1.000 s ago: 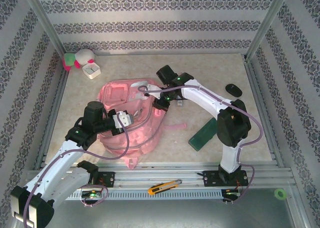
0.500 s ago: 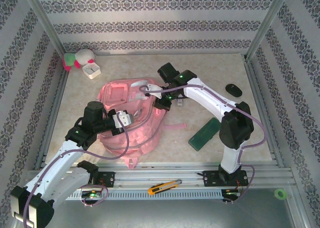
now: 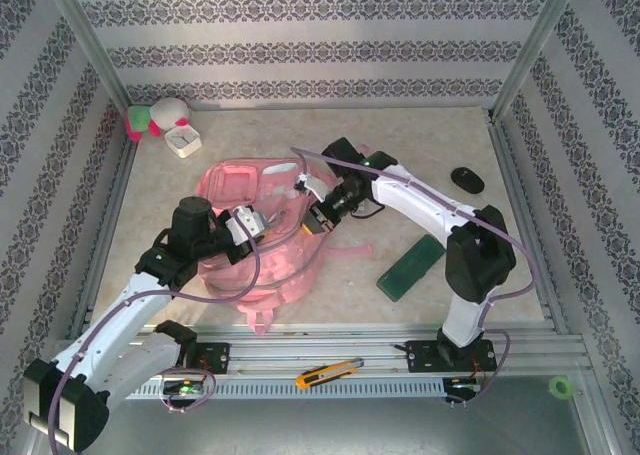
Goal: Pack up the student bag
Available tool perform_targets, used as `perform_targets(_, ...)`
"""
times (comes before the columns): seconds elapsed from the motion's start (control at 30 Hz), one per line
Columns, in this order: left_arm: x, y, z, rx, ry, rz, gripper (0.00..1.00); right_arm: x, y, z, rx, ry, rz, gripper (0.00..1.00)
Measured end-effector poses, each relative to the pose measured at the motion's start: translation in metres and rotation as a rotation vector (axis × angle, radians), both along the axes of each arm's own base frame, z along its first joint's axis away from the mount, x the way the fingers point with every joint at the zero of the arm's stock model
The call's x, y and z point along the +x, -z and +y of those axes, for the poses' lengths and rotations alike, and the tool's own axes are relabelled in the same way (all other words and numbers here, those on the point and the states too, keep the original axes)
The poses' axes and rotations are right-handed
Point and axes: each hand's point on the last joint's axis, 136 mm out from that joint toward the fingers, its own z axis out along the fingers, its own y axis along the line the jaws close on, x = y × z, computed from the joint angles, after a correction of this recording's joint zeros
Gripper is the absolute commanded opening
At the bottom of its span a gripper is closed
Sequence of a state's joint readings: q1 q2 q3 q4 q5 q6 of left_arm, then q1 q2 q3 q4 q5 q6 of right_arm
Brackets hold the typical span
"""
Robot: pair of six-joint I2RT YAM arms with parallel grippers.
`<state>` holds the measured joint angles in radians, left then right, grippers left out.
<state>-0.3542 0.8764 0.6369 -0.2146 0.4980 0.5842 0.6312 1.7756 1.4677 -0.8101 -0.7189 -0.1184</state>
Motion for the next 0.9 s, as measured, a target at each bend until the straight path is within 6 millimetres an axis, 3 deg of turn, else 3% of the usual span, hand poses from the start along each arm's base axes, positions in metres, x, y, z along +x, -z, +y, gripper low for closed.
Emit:
perform_targets(0.17, 0.007, 0.001, 0.001, 0.001, -0.039, 0.015, 0.0, -0.016, -0.017, 0.005, 0.113, 0.072, 0.054, 0.0)
perform_targets(0.37, 0.012, -0.003, -0.001, 0.006, -0.057, 0.02, 0.0, -0.018, -0.026, 0.01, 0.187, 0.164, 0.114, 0.0)
perform_targets(0.5, 0.012, 0.002, -0.007, -0.001, -0.096, 0.062, 0.0, -0.025, -0.02, 0.021, 0.194, 0.207, 0.183, 0.0)
perform_targets(0.73, 0.018, 0.02, -0.023, -0.002, -0.189, 0.157, 0.0, -0.03, 0.008, 0.025, 0.135, 0.372, 0.269, 0.0)
perform_targets(0.9, 0.024, 0.022, -0.019, -0.003, -0.245, 0.171, 0.0, -0.035, 0.003, 0.03, 0.159, 0.432, 0.258, 0.0)
